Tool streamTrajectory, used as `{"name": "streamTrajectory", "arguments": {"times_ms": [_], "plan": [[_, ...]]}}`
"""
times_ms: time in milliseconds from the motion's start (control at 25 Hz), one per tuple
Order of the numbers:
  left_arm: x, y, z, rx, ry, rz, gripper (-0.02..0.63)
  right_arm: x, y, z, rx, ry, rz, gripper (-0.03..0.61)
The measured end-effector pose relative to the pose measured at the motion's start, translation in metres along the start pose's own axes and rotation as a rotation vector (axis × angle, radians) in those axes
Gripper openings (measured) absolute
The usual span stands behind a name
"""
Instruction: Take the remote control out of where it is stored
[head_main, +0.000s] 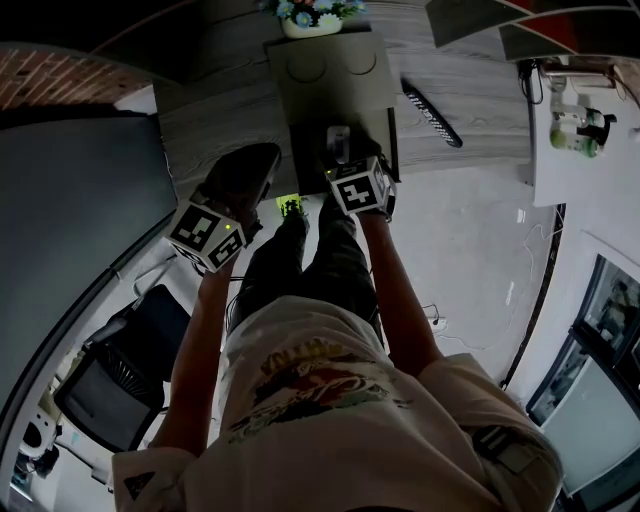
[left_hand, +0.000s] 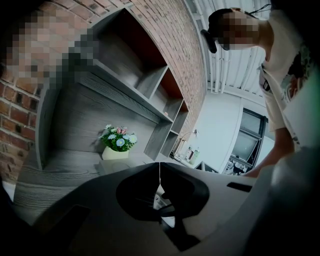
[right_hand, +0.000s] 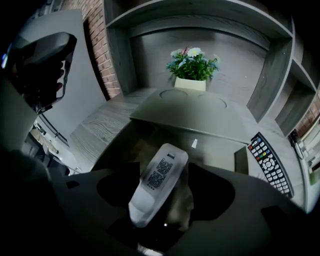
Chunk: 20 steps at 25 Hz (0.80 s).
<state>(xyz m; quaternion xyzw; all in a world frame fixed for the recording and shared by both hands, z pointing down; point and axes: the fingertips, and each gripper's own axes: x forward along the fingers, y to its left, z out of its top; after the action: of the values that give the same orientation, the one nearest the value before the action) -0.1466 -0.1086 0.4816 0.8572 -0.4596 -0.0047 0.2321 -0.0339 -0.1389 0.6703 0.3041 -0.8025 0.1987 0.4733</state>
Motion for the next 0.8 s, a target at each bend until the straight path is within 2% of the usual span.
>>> {"name": "streamTrajectory", "arguments": {"times_ms": [240,520,800], "plan": [[0.001,0.004,-0.003,-0.014,0.008,0.001,0.007,0.01,0.005,-0.004,0.022,0.02,0.031,0.284],[0.002,0.001,-0.011,-0.035,0.026,-0.008,0.007,0.014,0.006,-0.005,0.017,-0.007,0.003,0.284],[0.003,-0.004,-0.016,-0.056,0.035,-0.018,0.006,0.012,0.002,0.004,0.084,-0.05,-0.012,0.284]]}}
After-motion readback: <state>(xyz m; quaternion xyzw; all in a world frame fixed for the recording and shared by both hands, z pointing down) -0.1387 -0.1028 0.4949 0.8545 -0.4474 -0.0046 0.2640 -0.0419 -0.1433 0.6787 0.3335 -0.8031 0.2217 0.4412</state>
